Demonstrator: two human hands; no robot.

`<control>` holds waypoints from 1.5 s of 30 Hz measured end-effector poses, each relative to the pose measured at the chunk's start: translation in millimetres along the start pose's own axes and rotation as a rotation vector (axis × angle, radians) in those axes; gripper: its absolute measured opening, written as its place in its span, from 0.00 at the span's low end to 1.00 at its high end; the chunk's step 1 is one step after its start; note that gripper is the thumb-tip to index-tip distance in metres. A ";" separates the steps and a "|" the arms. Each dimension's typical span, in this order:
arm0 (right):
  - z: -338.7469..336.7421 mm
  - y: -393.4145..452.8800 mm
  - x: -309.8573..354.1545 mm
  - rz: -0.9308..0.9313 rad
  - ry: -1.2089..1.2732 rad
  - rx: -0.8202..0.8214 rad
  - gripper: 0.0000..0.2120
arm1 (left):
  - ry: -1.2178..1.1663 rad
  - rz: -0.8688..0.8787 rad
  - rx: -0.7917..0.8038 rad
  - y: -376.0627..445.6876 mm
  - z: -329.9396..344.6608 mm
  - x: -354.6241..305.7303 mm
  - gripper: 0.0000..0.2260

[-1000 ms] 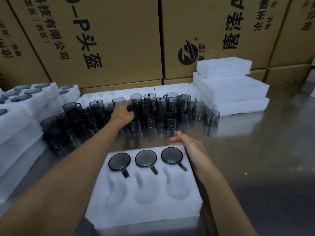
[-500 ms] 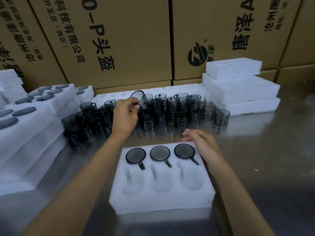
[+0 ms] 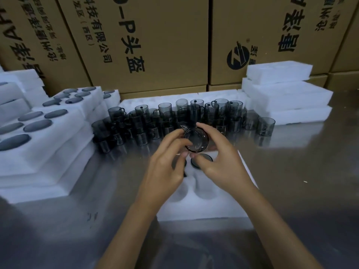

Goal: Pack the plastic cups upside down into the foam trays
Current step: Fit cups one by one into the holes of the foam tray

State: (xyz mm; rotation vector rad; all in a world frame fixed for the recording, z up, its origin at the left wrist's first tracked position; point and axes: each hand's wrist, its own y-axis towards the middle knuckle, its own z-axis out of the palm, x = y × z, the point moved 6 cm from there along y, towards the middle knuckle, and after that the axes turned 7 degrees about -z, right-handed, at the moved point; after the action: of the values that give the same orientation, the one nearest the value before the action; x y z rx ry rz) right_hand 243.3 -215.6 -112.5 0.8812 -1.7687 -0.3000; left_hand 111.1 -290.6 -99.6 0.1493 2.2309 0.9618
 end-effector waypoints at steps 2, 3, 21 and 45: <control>-1.0 -1.6 1.2 -0.020 -0.024 -0.043 0.31 | -0.172 -0.105 0.002 1.5 -2.2 2.1 0.22; -1.0 -2.1 2.2 -0.038 -0.038 -0.057 0.31 | -0.242 -0.153 0.003 2.0 -2.6 4.2 0.26; 32.5 -14.4 18.5 -0.020 -0.054 0.260 0.27 | -0.479 -0.605 0.254 2.3 -23.5 56.3 0.05; 25.0 -17.4 15.9 -0.024 -0.151 0.504 0.17 | -0.265 -0.799 0.564 -17.2 -32.1 81.8 0.22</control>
State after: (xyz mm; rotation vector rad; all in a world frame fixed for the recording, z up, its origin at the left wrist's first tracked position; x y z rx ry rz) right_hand 225.9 -243.9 -121.0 1.2610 -2.0138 0.0760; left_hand 31.7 -293.0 -140.9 -0.3284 1.9741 -0.1143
